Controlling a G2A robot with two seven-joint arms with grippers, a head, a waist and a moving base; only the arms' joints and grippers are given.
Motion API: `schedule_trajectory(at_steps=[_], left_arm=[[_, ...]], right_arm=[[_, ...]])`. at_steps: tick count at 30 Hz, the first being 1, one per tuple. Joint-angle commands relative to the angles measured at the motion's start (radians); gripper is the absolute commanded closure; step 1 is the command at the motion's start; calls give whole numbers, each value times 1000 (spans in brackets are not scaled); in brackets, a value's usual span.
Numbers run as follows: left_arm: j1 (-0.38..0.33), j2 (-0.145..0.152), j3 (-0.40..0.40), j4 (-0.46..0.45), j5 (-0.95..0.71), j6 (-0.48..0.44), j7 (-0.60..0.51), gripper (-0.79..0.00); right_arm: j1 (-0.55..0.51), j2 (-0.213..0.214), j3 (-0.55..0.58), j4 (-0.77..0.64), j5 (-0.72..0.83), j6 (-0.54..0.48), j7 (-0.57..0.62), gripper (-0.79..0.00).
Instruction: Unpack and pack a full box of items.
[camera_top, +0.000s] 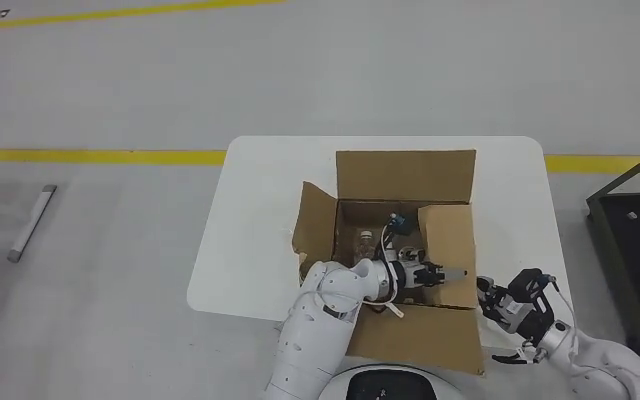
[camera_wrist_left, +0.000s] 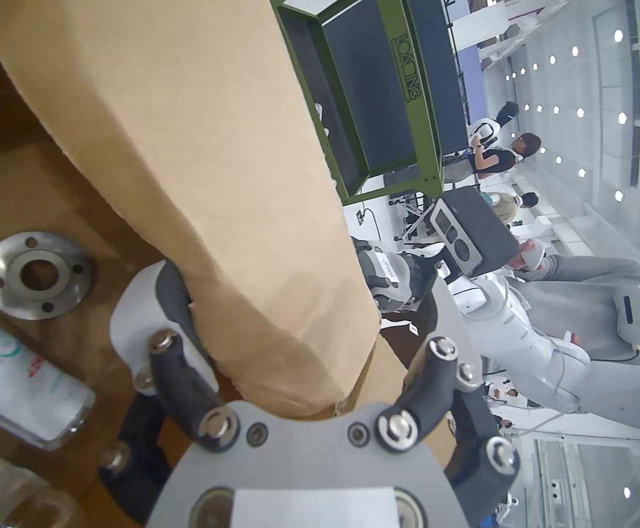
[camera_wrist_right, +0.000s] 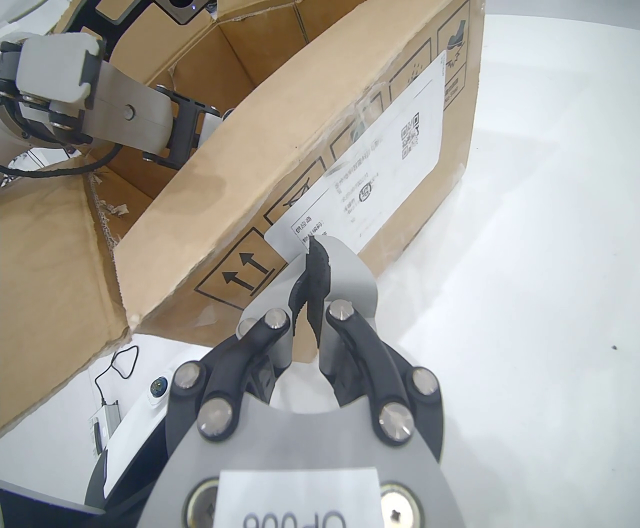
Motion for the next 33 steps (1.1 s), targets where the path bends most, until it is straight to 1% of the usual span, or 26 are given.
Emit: schedule_trajectory(at_steps=[1,4,12,15,19,20,21,22,24,25,26,27,28,30,32,33], left_arm=[[2,3,4,-14,-16,-1,-3,-785],[5,9,15,-56,-4,-2,-4,-785],[31,24,40,-177,-45,-4,-15,-785],[27,27,62,-204,-54,-4,-20,-785],[5,28,97,-208,-53,-8,-16,-785],[-4,28,110,-208,-55,-12,-18,-785],[-14,27,122,-205,-51,-10,-20,-785],[-25,26,137,-206,-45,-11,-23,-785],[-48,24,168,-201,-29,-11,-25,-785],[-60,23,185,-200,-18,-11,-27,-785],[-73,21,202,-196,-7,-9,-27,-785],[-85,19,223,-193,3,-9,-29,-785],[-97,17,240,-189,12,-8,-29,-785],[-114,11,273,-177,17,0,-19,-785],[-127,6,297,-154,-11,8,-18,-785],[-139,4,308,-146,-7,10,-19,-785]], right_arm=[[-1,0,1,-1,0,0,0,0],[-5,0,4,-4,0,1,-4,0],[-29,2,30,-30,8,10,-17,0],[-48,3,56,-47,21,18,-29,0],[-76,4,112,-55,76,41,-51,0],[-84,4,130,-53,112,45,-55,0],[-90,5,147,-52,150,41,-49,-34],[-97,5,166,-48,200,38,-42,-145],[-114,7,203,-45,302,18,-12,-145],[-121,8,220,-42,366,12,8,-182],[-127,9,236,-41,432,3,30,-243],[-134,10,250,-36,515,-7,55,-274],[-138,11,265,-33,583,-14,87,-262],[-144,14,285,-27,755,-34,156,-277],[-146,19,302,-21,914,-56,239,-388],[-144,22,313,-17,971,-61,281,-391]])
